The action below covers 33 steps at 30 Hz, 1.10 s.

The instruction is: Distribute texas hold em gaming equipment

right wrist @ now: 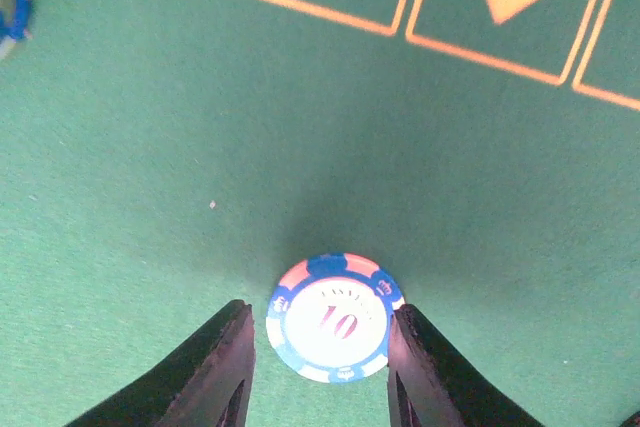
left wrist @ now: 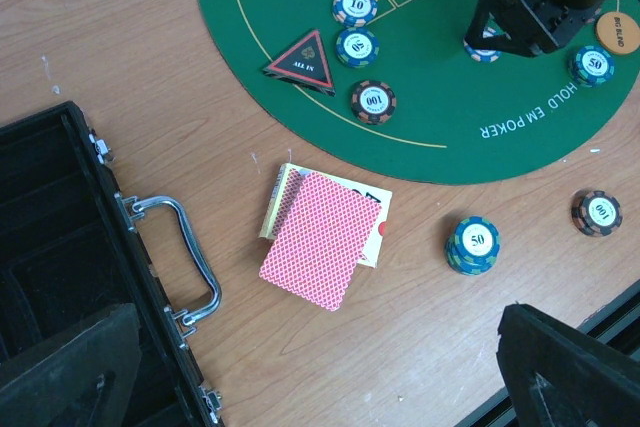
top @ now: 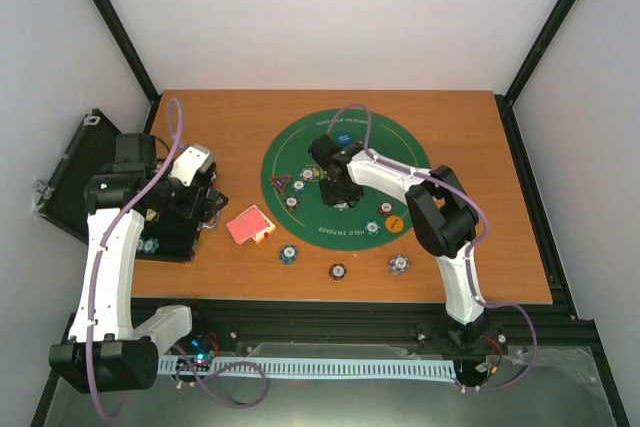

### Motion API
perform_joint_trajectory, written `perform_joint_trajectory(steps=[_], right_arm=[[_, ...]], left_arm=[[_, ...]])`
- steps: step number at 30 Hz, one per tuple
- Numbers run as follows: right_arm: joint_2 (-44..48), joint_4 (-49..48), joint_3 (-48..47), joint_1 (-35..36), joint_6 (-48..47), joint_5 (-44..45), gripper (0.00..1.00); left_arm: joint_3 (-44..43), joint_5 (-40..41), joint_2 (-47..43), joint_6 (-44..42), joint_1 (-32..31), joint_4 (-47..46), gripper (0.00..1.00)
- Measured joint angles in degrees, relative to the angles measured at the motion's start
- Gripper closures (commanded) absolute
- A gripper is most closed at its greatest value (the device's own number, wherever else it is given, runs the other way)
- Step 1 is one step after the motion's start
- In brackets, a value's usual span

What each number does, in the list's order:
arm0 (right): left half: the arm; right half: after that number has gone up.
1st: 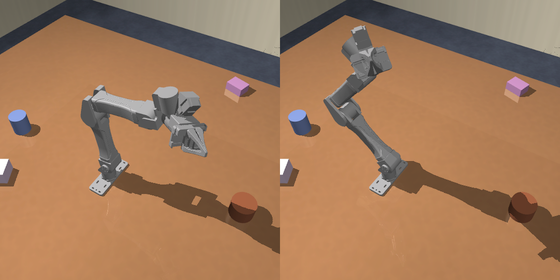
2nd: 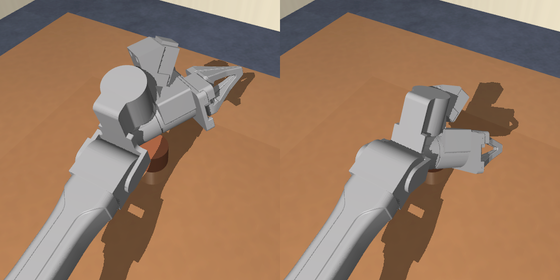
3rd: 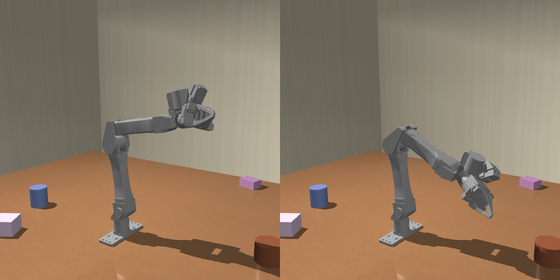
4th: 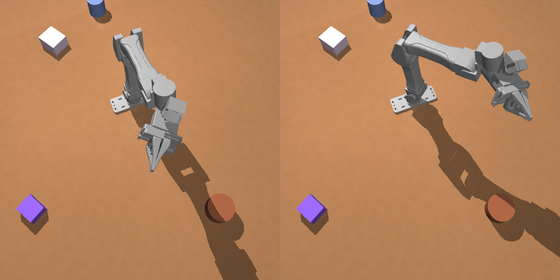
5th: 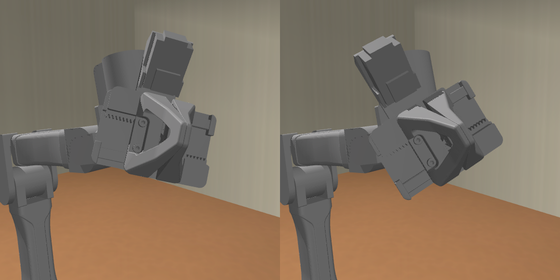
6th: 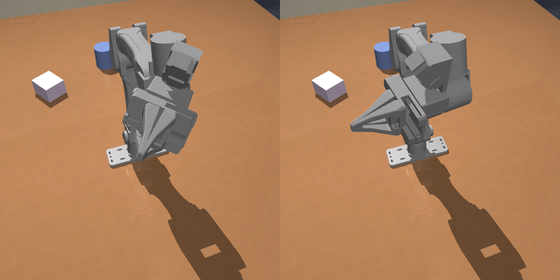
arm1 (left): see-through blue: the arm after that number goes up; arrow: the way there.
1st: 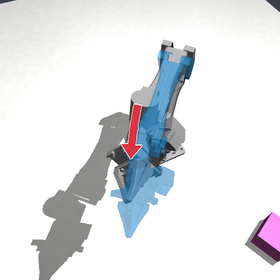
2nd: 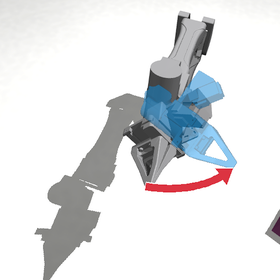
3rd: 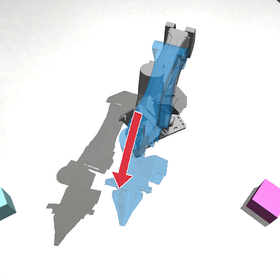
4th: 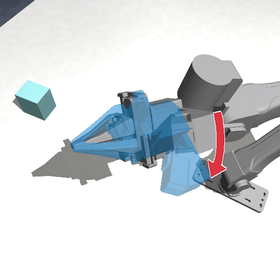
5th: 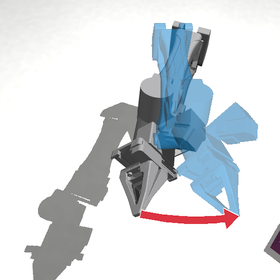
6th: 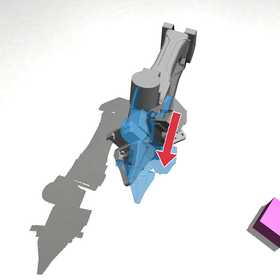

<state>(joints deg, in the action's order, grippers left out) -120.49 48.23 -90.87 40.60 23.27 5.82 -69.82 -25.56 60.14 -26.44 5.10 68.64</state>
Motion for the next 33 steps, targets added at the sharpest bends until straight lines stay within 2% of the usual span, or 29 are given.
perform_joint_trajectory(steps=[5,9,12,15,19,23,33], right_arm=[[0.0,1.6,-5.1,0.0,0.0,1.1,0.63],[0.0,2.1,-9.1,0.0,-0.2,1.6,0.51],[0.0,1.6,-8.0,0.1,-0.1,2.2,0.42],[0.0,0.8,-3.4,0.3,0.2,2.3,0.40],[0.0,0.5,2.4,0.5,0.5,1.9,0.40],[1.3,-1.4,4.3,0.5,1.2,1.1,0.40],[1.4,-2.7,4.9,0.7,1.6,-0.1,0.53]], left_arm=[[0.0,0.0,0.0,0.0,0.0,0.0,0.00],[0.0,0.0,0.0,-0.1,0.0,0.0,0.00],[0.0,0.0,0.0,-0.2,0.0,0.0,0.00],[0.0,0.0,0.0,-0.4,0.0,0.0,0.00],[0.0,0.0,0.0,-0.4,0.0,0.0,0.00],[0.0,0.0,0.0,-0.4,0.0,0.0,0.00],[0.0,0.0,0.0,-0.4,0.0,0.0,0.00]])
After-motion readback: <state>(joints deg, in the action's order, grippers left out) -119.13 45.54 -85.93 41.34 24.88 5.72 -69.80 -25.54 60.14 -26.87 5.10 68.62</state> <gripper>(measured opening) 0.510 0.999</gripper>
